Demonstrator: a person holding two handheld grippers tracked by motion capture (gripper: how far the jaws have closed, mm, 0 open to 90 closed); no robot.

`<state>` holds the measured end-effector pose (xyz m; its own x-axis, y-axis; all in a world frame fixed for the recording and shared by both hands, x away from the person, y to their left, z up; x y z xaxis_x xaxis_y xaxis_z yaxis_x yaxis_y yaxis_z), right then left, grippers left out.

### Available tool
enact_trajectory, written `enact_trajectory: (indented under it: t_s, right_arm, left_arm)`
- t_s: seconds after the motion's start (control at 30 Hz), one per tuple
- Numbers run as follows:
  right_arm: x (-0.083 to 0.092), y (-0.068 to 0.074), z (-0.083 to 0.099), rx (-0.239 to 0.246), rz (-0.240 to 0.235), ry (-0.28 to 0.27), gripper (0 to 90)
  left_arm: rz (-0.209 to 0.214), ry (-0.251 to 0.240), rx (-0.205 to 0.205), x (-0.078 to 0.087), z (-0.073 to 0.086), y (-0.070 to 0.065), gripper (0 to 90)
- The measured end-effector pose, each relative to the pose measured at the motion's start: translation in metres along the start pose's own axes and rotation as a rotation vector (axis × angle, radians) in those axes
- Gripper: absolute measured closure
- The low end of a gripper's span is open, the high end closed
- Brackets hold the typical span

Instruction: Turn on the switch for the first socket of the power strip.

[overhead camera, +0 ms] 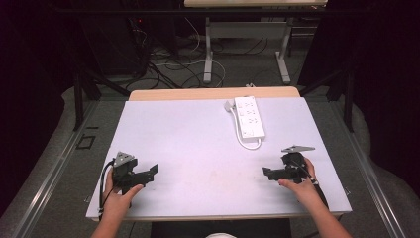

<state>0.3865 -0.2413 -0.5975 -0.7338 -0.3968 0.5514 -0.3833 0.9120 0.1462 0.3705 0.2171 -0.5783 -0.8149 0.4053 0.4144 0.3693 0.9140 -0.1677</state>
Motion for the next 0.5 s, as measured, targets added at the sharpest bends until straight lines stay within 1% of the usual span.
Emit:
enact_trajectory:
  t_s: [0.17,0.23,0.5]
  right_arm:
    - [0.0009,-0.0033,0.0008,-0.001,0.008,-0.006,0.0]
    - [0.001,-0.0033,0.0013,-0.011,0.012,-0.004,0.0]
    - [0.0021,-0.0056,0.0005,-0.009,0.014,-0.019,0.1]
  left_arm:
    - [0.001,0.003,0.001,0.0002,0.0,0.0001,11.0]
    - [0.0,0.0,0.001,0.0,0.0,0.0001,11.0]
    - [0.0,0.001,0.001,0.0004,-0.0001,0.0005,11.0]
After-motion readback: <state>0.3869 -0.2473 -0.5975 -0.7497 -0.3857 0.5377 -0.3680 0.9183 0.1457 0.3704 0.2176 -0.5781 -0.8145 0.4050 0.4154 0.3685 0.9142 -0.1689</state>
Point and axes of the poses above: each handheld gripper's, and its own axes: x roughly backward along the jaws, z roughly out of its underside, y roughly to its left, the point moved 7 cm from there along -x, roughly forward along the jaws, and after that the axes turned 12 degrees about -y, right-handed, at the moved point
